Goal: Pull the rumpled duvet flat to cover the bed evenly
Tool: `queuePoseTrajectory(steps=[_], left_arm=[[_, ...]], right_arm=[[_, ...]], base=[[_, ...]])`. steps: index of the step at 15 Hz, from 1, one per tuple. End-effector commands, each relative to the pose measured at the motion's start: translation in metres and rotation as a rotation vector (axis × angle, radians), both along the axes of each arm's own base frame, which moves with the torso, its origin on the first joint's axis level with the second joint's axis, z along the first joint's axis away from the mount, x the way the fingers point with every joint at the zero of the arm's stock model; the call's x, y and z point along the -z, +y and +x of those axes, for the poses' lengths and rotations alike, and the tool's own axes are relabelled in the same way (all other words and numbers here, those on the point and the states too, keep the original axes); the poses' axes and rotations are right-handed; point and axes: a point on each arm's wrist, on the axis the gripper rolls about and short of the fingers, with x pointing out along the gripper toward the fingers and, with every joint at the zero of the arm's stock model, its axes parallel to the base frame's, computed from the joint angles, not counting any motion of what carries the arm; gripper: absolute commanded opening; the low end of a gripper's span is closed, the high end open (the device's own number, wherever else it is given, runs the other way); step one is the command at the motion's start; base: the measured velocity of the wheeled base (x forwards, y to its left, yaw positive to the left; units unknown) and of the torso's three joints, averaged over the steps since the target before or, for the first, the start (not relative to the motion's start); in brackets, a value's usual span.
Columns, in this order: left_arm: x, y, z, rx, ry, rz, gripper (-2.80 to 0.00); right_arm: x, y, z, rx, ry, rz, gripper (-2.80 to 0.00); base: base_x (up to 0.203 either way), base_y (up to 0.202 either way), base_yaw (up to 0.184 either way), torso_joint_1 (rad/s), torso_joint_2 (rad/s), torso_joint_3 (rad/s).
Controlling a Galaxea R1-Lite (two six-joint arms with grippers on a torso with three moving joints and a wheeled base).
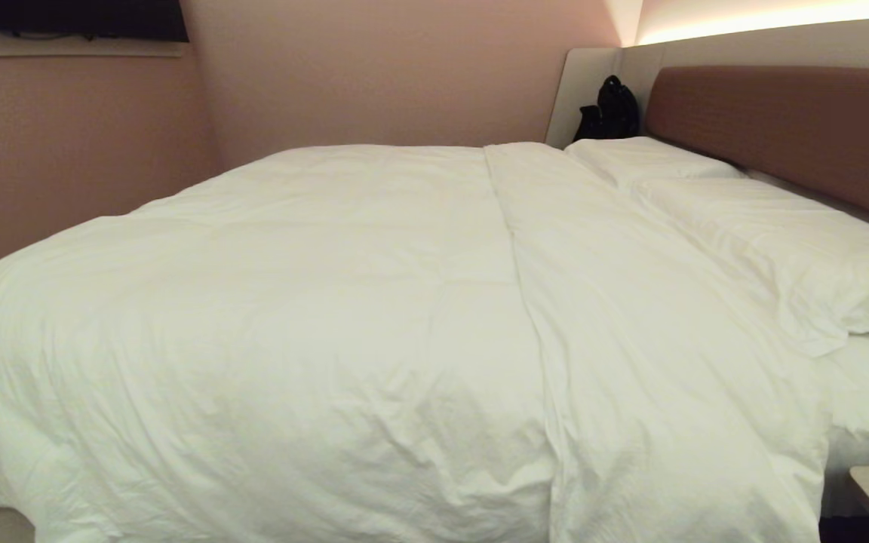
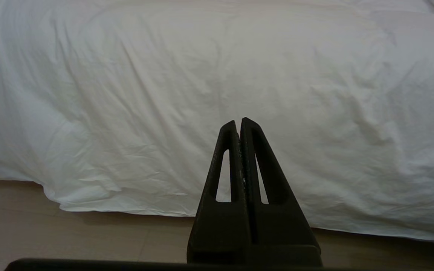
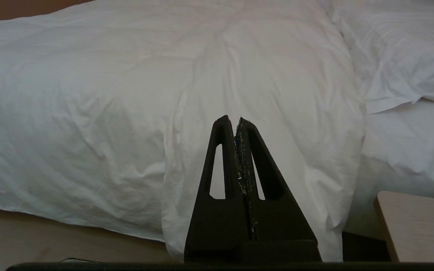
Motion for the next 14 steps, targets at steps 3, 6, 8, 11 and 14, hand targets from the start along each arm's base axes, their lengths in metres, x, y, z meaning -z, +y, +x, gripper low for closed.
queuePoseTrajectory(steps=[3, 6, 8, 11, 14], left_arm=[[0.000, 0.000, 0.000, 0.000, 0.000, 0.000, -2.80], [0.000, 0.000, 0.000, 0.000, 0.000, 0.000, -2.80], [0.000, 0.000, 0.000, 0.000, 0.000, 0.000, -2.80], [0.000, 0.000, 0.000, 0.000, 0.000, 0.000, -2.80], [0.000, 0.000, 0.000, 0.000, 0.000, 0.000, -2.80]], right_arm=[[0.003, 0.000, -0.009, 0.018, -0.055, -0.007, -2.80], [0.003, -0.001, -0.012, 0.040, -0.081, -0.006, -2.80], [0.002, -0.001, -0.014, 0.042, -0.094, -0.006, -2.80], [0.000, -0.001, -0.015, 0.056, -0.116, -0.005, -2.80], [-0.005, -0.001, -0.017, 0.059, -0.160, -0.012, -2.80]], base=[[0.000, 0.000, 0.000, 0.000, 0.00, 0.000], [0.000, 0.000, 0.000, 0.000, 0.00, 0.000], [0.000, 0.000, 0.000, 0.000, 0.00, 0.000], [0.000, 0.000, 0.000, 0.000, 0.00, 0.000], [0.000, 0.000, 0.000, 0.000, 0.00, 0.000]])
